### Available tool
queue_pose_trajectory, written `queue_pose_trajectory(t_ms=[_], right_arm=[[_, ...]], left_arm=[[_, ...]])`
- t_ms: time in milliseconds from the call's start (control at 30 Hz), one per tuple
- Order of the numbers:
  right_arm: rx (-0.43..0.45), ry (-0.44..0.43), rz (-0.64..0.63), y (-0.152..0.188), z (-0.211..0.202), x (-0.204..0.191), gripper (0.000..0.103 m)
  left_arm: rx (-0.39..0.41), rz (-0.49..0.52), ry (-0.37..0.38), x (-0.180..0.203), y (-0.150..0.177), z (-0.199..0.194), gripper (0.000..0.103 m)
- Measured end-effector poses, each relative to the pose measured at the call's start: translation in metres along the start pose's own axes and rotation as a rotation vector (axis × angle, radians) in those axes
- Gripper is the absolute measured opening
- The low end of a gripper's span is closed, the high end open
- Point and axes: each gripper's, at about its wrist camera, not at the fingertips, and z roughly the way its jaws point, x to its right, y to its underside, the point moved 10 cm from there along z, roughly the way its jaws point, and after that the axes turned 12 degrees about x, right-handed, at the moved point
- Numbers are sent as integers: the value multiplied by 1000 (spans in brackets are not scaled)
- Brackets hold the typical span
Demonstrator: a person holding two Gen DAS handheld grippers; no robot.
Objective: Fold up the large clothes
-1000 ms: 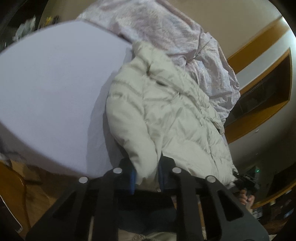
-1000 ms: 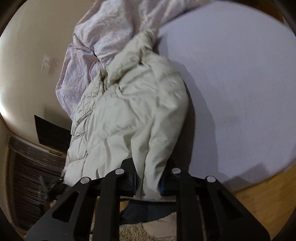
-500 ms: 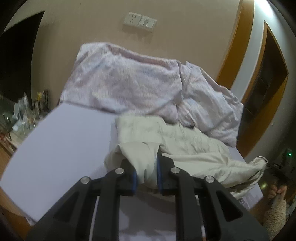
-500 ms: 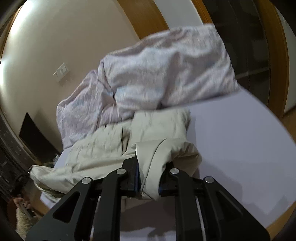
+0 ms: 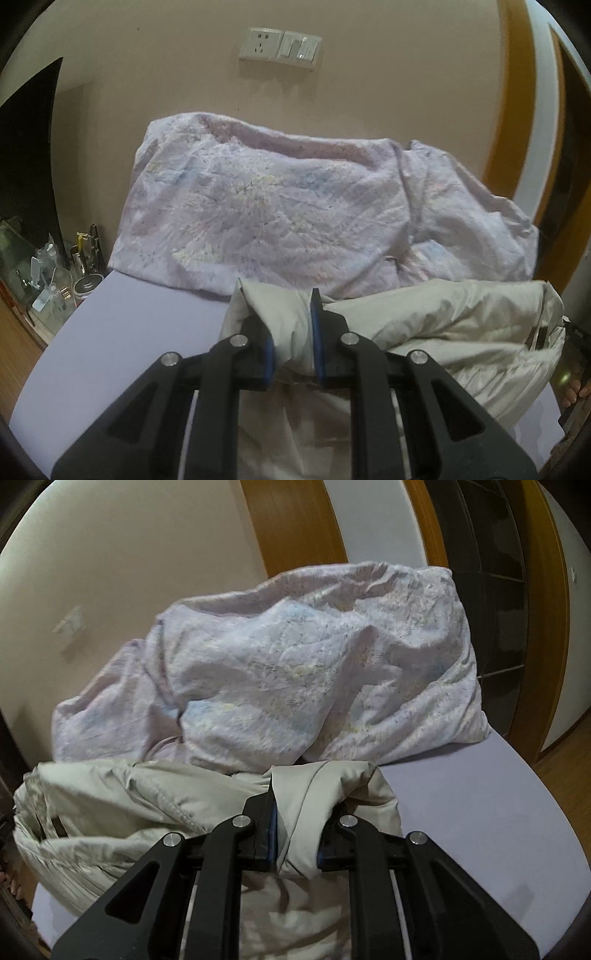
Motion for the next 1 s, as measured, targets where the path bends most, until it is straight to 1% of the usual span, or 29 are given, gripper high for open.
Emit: queue_pose_trajectory(t_ms=[33,200,367,400,467,533,600,633,667,700,733,767,800,833,867,900,933,1000], right_arm=[[-4,15,-3,1,15,1,15],[-33,59,-9,9,65,6,15],[-89,90,12,22,103,14,16],[-106,91,29,25,109,15,17],[-158,86,94,32,122,21,26],[-190,78,162,35,128,27,30],[-198,64,209,32,127,31,33],[-195,61,218,30,125,32,36],[-187,55,225,25,121,33,41],[-174,50,225,20,116,33,45],[-150,50,221,13,109,33,52],[-126,50,218,7,103,33,59],[-108,49,215,2,98,32,64],[-74,58,194,-2,89,30,73],[-58,61,172,-5,84,26,75],[-58,43,137,-4,80,18,75],[-75,18,103,1,77,7,75],[-133,-42,11,22,69,-22,74]], left_arm=[[-8,1,-12,0,1,17,16],[-32,15,-52,-3,12,72,16],[-66,4,-79,-7,26,111,17],[-74,0,-85,-9,29,118,19],[-99,-18,-101,-12,36,132,21],[-128,-52,-109,-16,43,142,25],[-141,-96,-105,-21,45,144,38],[-134,-103,-101,-21,44,143,43],[-117,-102,-102,-22,40,139,60],[-80,-86,-121,-23,33,131,81],[-52,-71,-137,-24,27,125,87],[-23,-56,-136,-23,21,116,89],[-8,-43,-116,-20,16,109,89],[-5,-32,-102,-17,13,99,89],[-8,-26,-90,-14,12,92,89],[-16,-17,-62,-8,15,82,89],[-23,-6,-46,-2,17,76,89],[-37,26,-15,11,27,64,89]])
